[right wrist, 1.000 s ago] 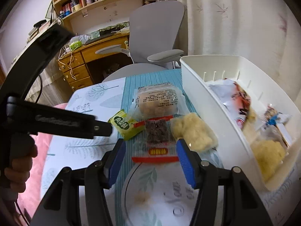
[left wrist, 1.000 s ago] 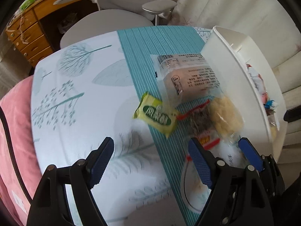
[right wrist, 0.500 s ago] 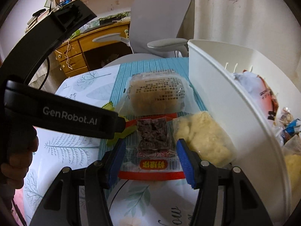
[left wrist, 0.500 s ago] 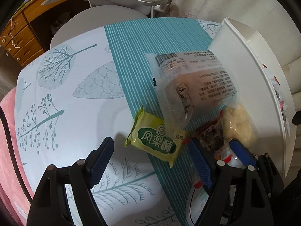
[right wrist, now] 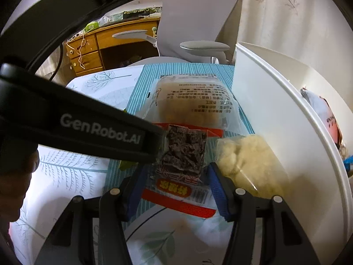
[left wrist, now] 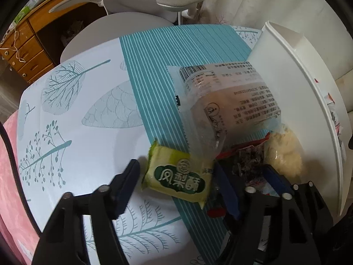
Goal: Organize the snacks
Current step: 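Grasp the green pineapple-cake packet with the left gripper while the right grasps the red-labelled jerky packet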
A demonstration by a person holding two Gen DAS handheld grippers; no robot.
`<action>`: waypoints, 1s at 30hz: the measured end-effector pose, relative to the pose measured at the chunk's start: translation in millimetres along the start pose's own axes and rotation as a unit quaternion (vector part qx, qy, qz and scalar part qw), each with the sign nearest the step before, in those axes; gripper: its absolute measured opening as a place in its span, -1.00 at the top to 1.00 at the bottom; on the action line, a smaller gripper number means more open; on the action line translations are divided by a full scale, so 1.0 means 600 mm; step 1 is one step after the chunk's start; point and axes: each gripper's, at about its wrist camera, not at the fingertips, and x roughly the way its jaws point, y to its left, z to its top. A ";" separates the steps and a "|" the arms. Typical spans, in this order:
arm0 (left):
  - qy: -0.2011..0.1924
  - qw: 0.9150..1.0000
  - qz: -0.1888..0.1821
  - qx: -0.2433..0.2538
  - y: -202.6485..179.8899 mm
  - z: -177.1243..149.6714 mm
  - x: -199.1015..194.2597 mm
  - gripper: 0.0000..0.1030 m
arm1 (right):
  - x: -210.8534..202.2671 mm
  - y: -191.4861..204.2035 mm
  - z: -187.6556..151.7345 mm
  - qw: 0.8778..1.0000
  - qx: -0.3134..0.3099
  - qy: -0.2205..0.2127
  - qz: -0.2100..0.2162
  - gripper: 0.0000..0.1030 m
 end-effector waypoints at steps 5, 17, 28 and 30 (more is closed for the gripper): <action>-0.004 1.000 -0.004 -0.003 0.005 -0.013 -0.014 -0.03 | 0.005 0.000 0.003 1.000 0.005 -0.001 -0.001 -0.10; -0.007 0.999 0.041 -0.024 0.037 -0.032 -0.055 0.00 | -0.013 -0.017 -0.009 1.000 -0.010 -0.001 -0.010 0.74; -0.038 0.996 0.073 -0.014 0.043 -0.060 -0.127 0.00 | -0.025 -0.016 -0.007 1.000 -0.017 0.014 0.000 1.00; -0.044 0.996 0.079 -0.011 0.040 -0.069 -0.145 0.00 | -0.032 -0.013 -0.010 1.000 -0.014 0.019 0.007 1.00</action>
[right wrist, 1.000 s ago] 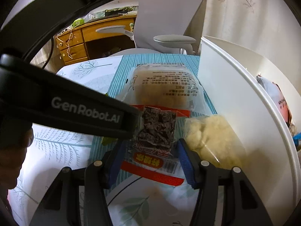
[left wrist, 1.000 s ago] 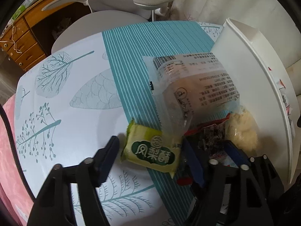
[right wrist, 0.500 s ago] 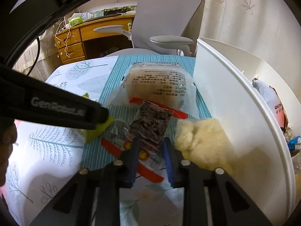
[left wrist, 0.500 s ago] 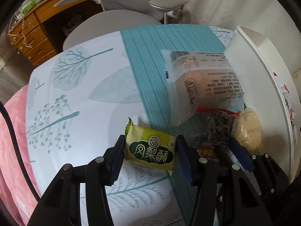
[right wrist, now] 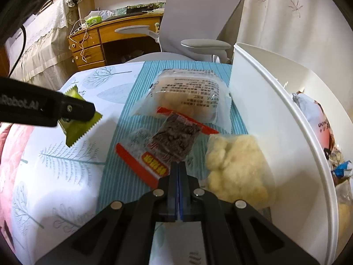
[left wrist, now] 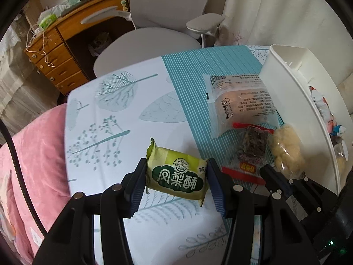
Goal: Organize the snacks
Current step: 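Carry both packets over the white tray and open both grippers to drop them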
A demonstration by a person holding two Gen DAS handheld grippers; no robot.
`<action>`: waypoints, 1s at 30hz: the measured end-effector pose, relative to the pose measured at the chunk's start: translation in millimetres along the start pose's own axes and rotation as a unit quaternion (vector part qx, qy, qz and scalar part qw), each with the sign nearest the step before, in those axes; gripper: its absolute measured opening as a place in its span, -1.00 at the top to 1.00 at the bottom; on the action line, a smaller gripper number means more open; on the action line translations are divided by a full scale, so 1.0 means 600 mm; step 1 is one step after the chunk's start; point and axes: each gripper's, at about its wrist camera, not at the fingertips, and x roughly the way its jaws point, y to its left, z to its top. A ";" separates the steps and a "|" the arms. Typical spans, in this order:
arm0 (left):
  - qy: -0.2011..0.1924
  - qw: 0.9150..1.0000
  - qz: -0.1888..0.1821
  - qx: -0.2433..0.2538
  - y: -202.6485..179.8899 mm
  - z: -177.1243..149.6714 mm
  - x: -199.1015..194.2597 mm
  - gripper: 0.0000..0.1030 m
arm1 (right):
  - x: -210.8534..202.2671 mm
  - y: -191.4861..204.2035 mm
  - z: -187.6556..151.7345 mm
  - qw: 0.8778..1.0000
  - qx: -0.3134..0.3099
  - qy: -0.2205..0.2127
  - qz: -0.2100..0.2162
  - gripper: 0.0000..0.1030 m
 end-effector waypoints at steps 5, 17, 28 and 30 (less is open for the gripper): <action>-0.010 1.000 0.001 -0.006 0.001 -0.015 -0.040 0.00 | -0.022 0.009 -0.011 1.000 0.018 0.017 0.017 1.00; -0.010 0.999 0.003 -0.036 0.040 -0.073 -0.079 0.00 | -0.025 -0.016 0.023 0.986 0.145 0.043 0.073 0.97; -0.004 0.998 0.001 -0.069 0.071 -0.097 -0.082 0.00 | 0.022 -0.036 0.063 0.979 0.185 0.054 0.059 0.21; -0.001 0.997 -0.001 -0.072 0.074 -0.099 -0.081 0.00 | 0.031 -0.036 0.070 0.980 0.184 0.057 0.054 0.16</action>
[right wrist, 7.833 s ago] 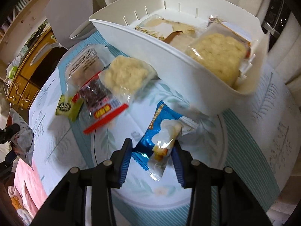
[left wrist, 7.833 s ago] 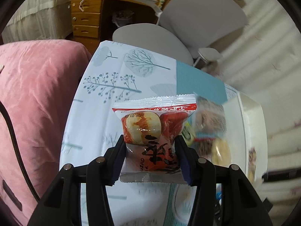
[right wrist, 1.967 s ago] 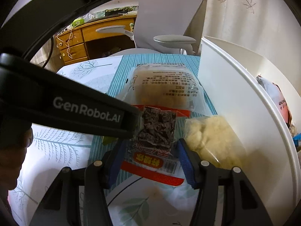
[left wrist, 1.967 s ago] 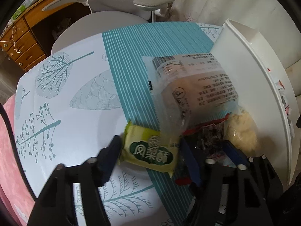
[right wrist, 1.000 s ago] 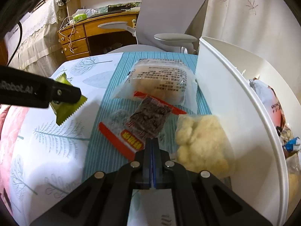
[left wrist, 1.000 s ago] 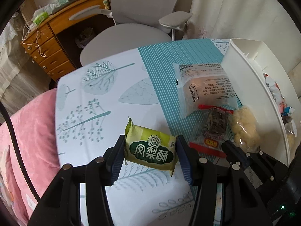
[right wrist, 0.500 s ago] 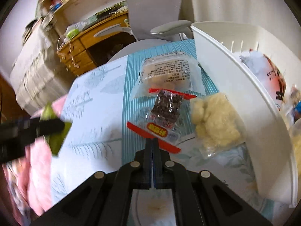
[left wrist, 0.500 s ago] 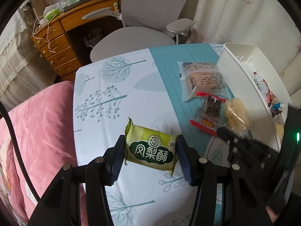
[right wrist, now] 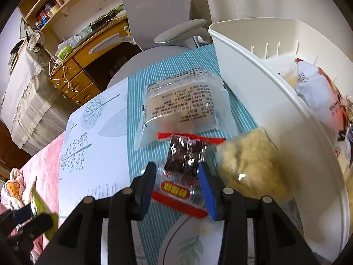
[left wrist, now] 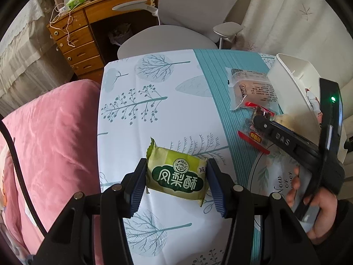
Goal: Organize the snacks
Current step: 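Carry both packets over the white tray and open both grippers to drop them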
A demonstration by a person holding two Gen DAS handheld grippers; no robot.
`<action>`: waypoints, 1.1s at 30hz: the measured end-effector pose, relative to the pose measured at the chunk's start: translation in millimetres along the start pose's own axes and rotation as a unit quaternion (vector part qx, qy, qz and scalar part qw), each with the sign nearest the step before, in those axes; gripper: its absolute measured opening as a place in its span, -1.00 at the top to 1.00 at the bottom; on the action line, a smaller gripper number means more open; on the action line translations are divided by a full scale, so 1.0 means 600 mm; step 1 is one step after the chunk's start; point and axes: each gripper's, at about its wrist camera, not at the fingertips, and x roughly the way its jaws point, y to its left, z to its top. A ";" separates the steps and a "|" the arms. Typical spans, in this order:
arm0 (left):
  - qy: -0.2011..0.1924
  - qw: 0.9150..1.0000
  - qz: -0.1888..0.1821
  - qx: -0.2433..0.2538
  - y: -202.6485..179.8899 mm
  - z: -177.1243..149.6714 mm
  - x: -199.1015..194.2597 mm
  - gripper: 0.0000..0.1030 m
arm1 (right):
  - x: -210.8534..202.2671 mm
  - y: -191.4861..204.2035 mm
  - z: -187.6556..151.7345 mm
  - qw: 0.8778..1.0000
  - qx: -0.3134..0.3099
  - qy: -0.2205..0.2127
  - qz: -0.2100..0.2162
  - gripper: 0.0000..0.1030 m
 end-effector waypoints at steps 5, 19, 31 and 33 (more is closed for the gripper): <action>0.005 1.000 -0.003 -0.003 0.001 0.000 0.002 0.00 | 0.018 0.007 0.015 1.000 -0.001 0.004 -0.020 0.10; 0.006 1.000 -0.011 -0.002 -0.004 -0.009 -0.021 0.00 | 0.023 0.014 0.017 0.998 -0.013 0.022 -0.054 0.25; -0.041 0.998 -0.051 0.007 -0.042 -0.054 -0.110 0.00 | -0.111 0.028 -0.037 0.998 -0.058 0.015 -0.025 0.25; -0.053 0.997 -0.059 0.011 -0.056 -0.065 -0.127 0.00 | -0.146 0.028 -0.050 0.997 -0.077 0.006 -0.024 0.25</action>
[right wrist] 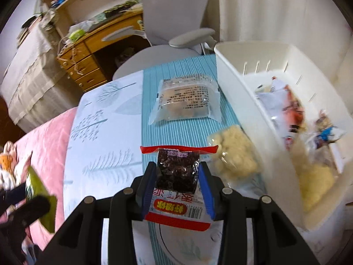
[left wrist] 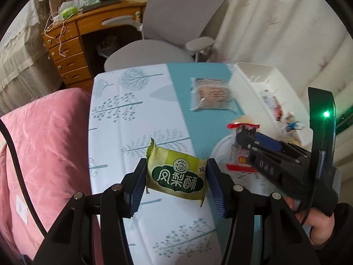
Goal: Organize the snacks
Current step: 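Carry both packets over the white tray and open both grippers to drop them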
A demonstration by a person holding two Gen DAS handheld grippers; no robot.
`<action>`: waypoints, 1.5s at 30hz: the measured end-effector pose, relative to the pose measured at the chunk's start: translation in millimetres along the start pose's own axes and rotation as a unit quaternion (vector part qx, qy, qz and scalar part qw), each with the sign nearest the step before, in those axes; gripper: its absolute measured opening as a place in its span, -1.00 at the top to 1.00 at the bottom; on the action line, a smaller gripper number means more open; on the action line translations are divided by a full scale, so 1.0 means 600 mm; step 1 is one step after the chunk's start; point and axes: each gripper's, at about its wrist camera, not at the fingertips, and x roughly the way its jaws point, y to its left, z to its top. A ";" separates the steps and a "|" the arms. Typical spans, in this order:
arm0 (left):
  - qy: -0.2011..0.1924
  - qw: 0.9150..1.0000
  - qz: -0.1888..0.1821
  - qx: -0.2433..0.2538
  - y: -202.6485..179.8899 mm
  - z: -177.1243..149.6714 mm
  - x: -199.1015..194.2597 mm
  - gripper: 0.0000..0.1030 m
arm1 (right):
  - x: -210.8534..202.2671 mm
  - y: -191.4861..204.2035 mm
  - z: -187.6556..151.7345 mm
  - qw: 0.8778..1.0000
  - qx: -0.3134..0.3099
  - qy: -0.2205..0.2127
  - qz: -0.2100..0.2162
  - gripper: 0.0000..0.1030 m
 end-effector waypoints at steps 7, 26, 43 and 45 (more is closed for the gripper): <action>-0.028 0.999 -0.020 0.009 -0.062 -0.025 -0.039 0.00 | -0.096 -0.012 -0.032 0.997 -0.065 -0.037 0.007 0.24; -0.084 0.993 -0.042 -0.065 -0.314 -0.051 -0.029 0.00 | -0.244 -0.184 -0.069 0.949 -0.296 -0.096 0.045 0.24; -0.100 0.992 -0.060 -0.040 -0.488 0.023 0.046 -0.02 | -0.230 -0.392 -0.007 0.963 -0.252 -0.094 0.017 0.24; -0.091 0.993 -0.054 -0.046 -0.495 0.029 0.059 -0.21 | -0.225 -0.405 0.000 0.965 -0.244 -0.098 0.012 0.23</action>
